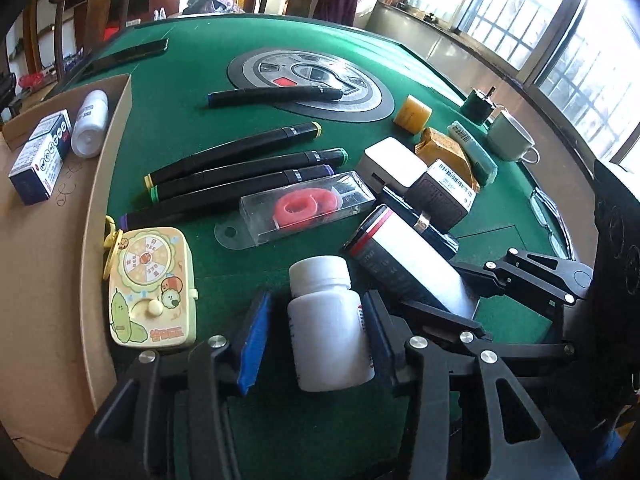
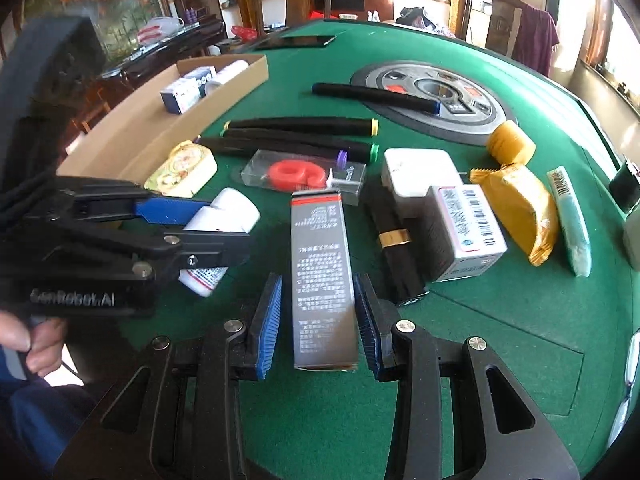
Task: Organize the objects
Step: 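Grasp the large white bottle with the left gripper while the right grasps the grey box, then carry the bottle and grey box into the cardboard tray and release both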
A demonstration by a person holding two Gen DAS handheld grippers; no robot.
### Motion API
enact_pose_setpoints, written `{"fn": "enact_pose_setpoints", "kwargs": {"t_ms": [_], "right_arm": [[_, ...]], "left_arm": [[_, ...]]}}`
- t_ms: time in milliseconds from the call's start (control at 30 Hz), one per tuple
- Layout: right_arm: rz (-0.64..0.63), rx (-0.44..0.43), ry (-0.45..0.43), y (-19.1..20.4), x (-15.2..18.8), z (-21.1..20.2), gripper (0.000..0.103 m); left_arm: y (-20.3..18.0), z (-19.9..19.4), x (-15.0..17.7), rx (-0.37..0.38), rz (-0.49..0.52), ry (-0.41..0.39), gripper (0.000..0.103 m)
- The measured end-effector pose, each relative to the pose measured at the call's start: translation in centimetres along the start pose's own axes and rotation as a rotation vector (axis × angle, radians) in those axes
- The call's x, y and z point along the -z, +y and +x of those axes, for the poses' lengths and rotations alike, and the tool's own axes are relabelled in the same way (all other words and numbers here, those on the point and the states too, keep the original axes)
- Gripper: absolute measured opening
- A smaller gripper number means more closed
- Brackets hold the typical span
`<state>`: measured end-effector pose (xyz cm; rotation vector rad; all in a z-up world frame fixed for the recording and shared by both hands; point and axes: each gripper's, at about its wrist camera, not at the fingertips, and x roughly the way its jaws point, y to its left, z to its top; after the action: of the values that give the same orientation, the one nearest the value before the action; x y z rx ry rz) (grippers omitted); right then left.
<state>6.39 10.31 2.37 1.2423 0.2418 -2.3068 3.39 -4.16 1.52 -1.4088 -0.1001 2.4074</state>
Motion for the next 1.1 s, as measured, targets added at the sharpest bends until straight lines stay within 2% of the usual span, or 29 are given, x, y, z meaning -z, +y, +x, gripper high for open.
{"fn": "enact_pose_setpoints", "kwargs": {"t_ms": [33,67,100,333,633,867,1100], "right_arm": [[0.004,0.005,-0.005,0.1,0.2,0.1,0.035],[0.009,0.012,-0.01,0.1,0.4,0.2,0.033],[0.014,0.014,-0.019,0.1,0.6,0.0,0.026],[0.124,-0.014,-0.065,-1.2,1.9,-1.6,0.026],[0.144,-0.044,-0.123,-0.1,0.8,-3.8,0.026],[0.116,-0.08,-0.14,2.2,-1.3,-5.2,0.026],[0.083,-0.136,-0.13,5.5,-4.2,-5.1,0.026]], "left_arm": [[-0.2,0.0,0.2,-0.015,0.017,-0.006,0.046],[-0.4,0.0,0.4,-0.028,0.026,-0.02,0.037],[-0.5,-0.1,0.6,-0.024,0.03,-0.029,0.035],[-0.4,-0.8,1.6,0.034,0.014,-0.054,0.035],[0.3,-4.4,1.5,0.077,-0.012,-0.126,0.035],[3.6,-8.4,1.4,0.114,-0.086,-0.205,0.035],[9.0,-12.5,1.4,0.107,-0.195,-0.295,0.035]]}}
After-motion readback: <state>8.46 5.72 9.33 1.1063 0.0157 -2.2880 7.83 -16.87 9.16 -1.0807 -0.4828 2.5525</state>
